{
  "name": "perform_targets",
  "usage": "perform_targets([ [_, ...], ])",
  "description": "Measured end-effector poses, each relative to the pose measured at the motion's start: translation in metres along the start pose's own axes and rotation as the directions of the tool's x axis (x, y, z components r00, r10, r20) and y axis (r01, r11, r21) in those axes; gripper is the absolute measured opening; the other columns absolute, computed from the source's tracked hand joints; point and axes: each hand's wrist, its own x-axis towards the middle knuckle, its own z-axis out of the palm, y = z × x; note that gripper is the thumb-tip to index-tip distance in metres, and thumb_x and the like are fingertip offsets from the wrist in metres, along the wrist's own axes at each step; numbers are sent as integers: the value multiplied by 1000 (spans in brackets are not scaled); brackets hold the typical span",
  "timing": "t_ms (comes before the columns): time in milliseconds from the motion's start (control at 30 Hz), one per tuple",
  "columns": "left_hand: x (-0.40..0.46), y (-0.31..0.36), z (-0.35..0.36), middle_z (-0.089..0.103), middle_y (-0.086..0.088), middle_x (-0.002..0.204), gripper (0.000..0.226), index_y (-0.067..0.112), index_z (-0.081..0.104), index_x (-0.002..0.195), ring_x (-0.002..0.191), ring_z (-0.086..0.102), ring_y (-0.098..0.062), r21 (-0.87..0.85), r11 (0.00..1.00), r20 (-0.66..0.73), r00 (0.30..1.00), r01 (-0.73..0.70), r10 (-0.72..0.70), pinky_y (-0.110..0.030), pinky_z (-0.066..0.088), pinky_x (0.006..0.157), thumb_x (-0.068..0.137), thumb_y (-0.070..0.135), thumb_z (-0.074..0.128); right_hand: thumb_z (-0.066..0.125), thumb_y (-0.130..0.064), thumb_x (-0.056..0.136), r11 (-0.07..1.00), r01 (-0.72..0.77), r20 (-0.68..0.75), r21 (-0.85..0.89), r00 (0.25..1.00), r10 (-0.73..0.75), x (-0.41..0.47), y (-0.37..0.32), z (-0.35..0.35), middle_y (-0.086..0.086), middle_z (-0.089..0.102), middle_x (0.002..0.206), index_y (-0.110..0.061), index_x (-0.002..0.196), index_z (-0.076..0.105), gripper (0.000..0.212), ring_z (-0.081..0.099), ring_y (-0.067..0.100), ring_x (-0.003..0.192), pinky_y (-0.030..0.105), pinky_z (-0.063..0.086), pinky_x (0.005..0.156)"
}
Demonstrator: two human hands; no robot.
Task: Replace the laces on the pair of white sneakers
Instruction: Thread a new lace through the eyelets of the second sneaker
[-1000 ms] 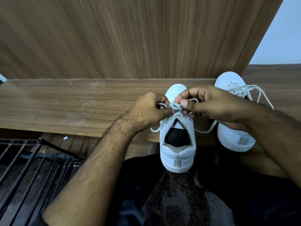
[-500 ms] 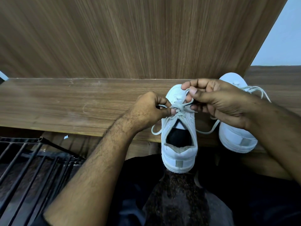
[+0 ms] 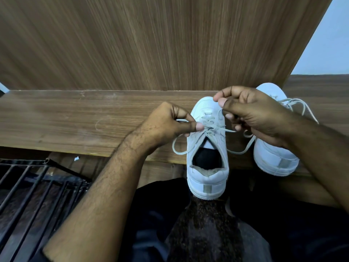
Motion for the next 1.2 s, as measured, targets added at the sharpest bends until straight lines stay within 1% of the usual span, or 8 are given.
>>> perform_targets([
  [233,1,1,2,65,-14,72,24,7,72,82,43,42,-1,8,999,-52,997,51,-51,-14,36,44,92,29,72,59,-14,98,980,60,183,-191,983,-25,-2,6,1,9,75,92,-11,111,67,15,59,-2,60,9,40,50],
  [400,4,-5,-1,47,13,46,29,14,63,72,40,39,-3,63,992,-86,991,110,-104,-21,36,49,95,32,69,60,-14,99,961,90,171,-262,984,-46,1,9,-3,7,77,95,-14,109,68,13,68,12,90,29,49,86],
  [567,4,-8,-2,47,3,60,30,6,62,86,52,41,-9,100,986,-92,988,133,-124,-25,39,54,99,33,63,58,-11,99,951,118,111,-287,990,-89,1,6,-5,12,75,92,-11,106,69,13,47,-1,44,7,33,43],
  [667,2,-10,-2,45,3,61,27,10,62,84,54,42,-11,145,979,-62,988,146,-138,-25,38,55,100,32,61,59,-12,99,942,143,55,-305,990,-132,4,8,-9,7,75,88,-14,103,71,12,53,0,52,12,40,55],
  [767,1,-12,-5,42,3,62,31,5,61,83,55,37,-11,201,971,-36,992,128,-123,-25,34,56,101,30,60,62,-15,98,921,137,-15,-364,988,-153,8,15,-13,0,76,84,-21,98,72,12,62,36,78,38,46,78],
  [967,1,-19,-15,51,2,69,32,2,65,88,63,45,-9,225,971,-11,996,84,-83,-27,42,61,97,33,65,63,-17,96,863,105,-32,-494,990,-139,10,13,-10,-6,75,77,-24,92,72,12,66,46,88,58,54,81],
  [1133,0,-23,-22,48,11,61,30,12,65,77,55,40,-4,280,960,4,1000,27,-29,-26,37,62,96,35,66,72,-29,91,829,152,62,-539,988,-141,6,10,-16,-1,75,75,-23,88,72,7,72,30,79,48,57,79],
  [1200,0,-24,-25,49,8,64,30,12,66,78,59,41,-6,276,961,20,999,20,-26,-27,38,64,96,35,66,76,-33,85,835,167,124,-525,985,-119,5,11,-19,8,74,78,-24,88,73,11,67,38,79,40,53,71],
])
